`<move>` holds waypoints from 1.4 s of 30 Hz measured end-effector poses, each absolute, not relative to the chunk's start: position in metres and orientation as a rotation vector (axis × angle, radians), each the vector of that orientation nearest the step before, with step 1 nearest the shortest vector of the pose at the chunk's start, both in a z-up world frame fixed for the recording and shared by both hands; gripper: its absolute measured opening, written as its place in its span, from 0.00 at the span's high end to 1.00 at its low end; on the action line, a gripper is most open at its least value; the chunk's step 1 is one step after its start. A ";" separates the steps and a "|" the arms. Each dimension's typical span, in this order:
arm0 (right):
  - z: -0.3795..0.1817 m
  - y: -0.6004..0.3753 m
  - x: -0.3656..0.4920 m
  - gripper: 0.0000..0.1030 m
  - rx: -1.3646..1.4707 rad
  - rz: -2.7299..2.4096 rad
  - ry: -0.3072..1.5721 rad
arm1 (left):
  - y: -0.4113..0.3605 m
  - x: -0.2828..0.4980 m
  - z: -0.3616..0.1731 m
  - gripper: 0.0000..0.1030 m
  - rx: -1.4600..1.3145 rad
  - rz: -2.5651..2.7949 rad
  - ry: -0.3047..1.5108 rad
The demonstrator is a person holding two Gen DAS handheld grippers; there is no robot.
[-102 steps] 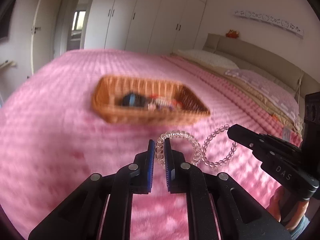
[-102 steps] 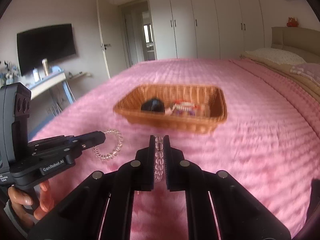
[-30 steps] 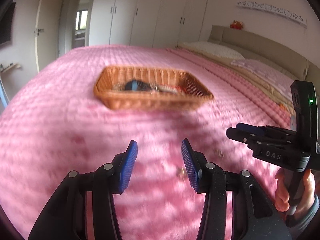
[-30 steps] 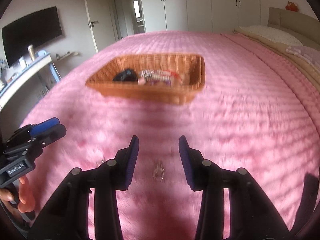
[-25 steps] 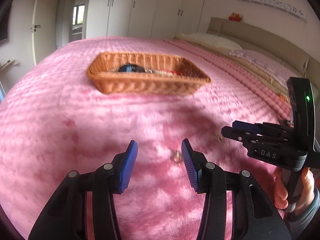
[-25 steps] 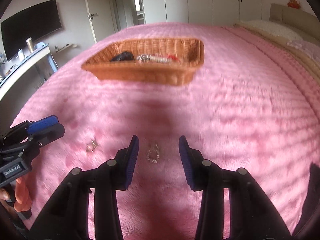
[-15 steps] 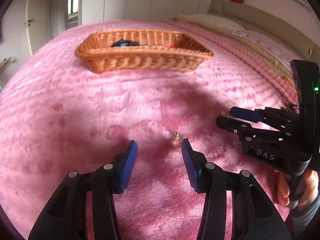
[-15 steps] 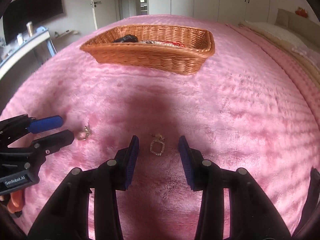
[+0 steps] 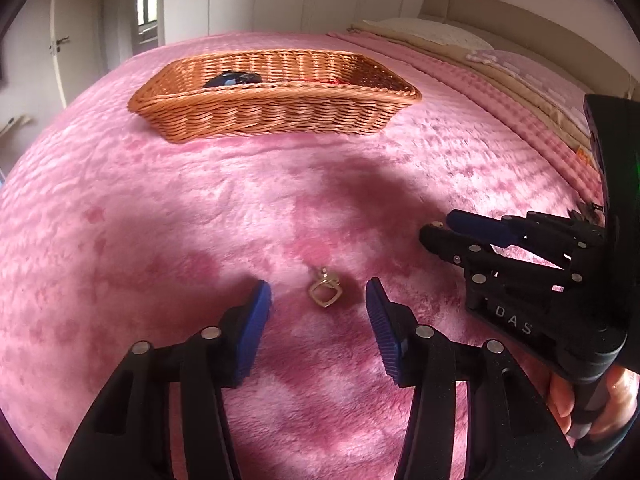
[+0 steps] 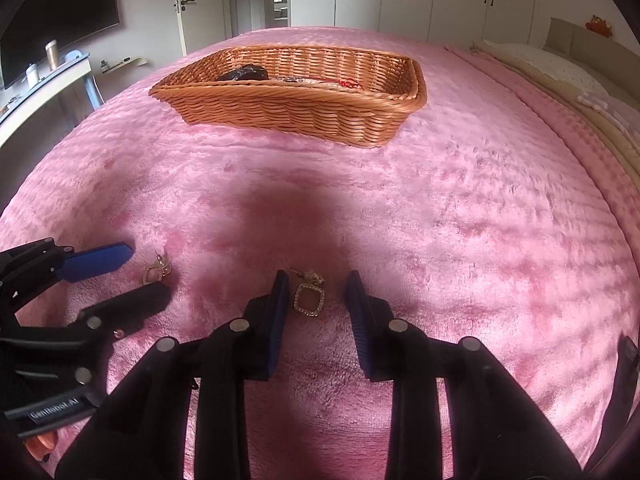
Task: Organize jewelry
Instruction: 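Grasp the gold pendant with the left tool while the right tool grasps the other gold pendant, then carry both pendants into the wicker basket and open both tools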
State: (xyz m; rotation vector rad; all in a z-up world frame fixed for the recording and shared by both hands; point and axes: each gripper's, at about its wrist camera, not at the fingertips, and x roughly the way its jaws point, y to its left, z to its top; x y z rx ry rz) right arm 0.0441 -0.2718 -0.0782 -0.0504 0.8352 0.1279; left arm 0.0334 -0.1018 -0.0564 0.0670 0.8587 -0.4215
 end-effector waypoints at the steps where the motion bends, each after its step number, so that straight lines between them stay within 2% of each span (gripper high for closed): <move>1: -0.078 -0.272 0.044 0.74 -0.050 0.129 0.835 | -0.103 0.034 -0.057 0.66 0.070 -0.420 0.861; 3: -0.078 -0.272 0.044 0.82 -0.050 0.135 0.836 | -0.105 0.035 -0.059 0.74 0.081 -0.416 0.861; 4: -0.078 -0.271 0.044 0.84 -0.052 0.142 0.834 | -0.106 0.034 -0.059 0.84 0.083 -0.420 0.859; 5: -0.078 -0.270 0.044 0.88 -0.055 0.144 0.833 | -0.106 0.033 -0.059 0.85 0.085 -0.426 0.856; 34: -0.044 -0.279 0.024 0.88 0.075 0.233 0.675 | -0.082 0.015 -0.037 0.85 -0.040 -0.465 0.699; 42: -0.008 -0.283 0.025 0.88 0.110 0.238 0.587 | -0.074 0.016 -0.003 0.85 -0.053 -0.442 0.640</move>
